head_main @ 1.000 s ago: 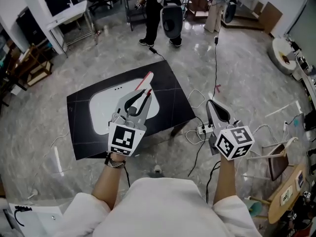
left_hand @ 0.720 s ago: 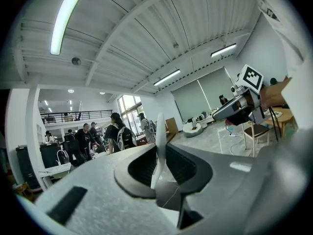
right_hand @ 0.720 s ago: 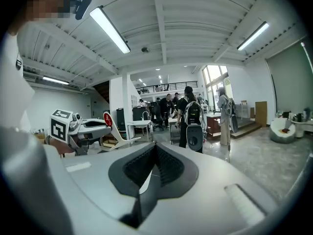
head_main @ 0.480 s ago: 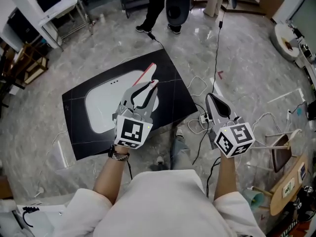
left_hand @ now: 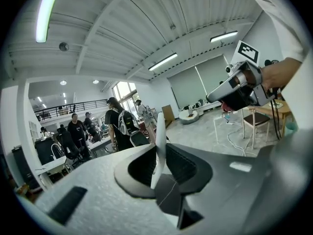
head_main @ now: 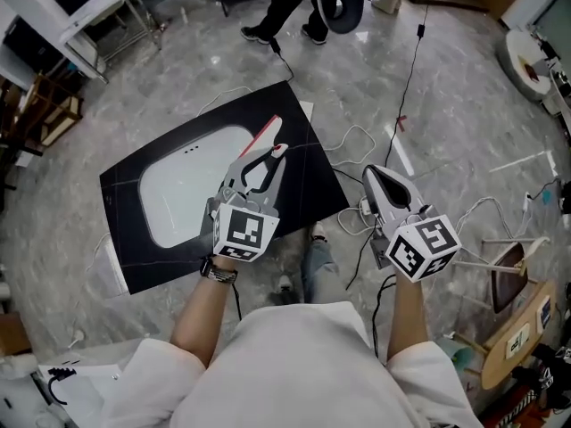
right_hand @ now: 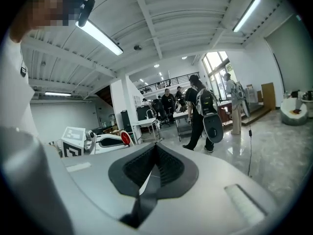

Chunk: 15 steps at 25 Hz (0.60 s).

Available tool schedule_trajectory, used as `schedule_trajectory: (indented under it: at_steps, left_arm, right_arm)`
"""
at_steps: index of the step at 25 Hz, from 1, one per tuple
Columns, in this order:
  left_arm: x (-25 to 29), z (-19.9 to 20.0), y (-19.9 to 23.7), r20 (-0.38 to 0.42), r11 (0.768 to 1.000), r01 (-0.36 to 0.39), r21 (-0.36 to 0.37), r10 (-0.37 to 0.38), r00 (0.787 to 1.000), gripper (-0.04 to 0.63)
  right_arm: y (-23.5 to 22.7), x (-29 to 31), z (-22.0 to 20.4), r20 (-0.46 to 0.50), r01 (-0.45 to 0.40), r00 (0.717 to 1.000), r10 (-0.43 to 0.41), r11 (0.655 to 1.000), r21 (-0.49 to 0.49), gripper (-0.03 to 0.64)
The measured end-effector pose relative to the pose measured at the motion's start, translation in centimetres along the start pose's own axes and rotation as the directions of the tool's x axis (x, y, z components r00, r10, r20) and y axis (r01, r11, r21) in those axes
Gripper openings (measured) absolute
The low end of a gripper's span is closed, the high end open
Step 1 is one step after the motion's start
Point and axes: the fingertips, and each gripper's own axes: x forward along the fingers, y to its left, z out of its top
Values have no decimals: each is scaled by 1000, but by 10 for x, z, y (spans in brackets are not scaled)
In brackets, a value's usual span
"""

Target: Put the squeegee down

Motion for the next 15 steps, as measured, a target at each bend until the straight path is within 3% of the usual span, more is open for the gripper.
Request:
schedule_trajectory:
  at_steps: [15]
  left_arm:
    - [95,-73,0,-126,998,-11,-58,4,992,67]
  right_arm:
    - [-59,32,-31,-88,-26,996,30,998,50,6]
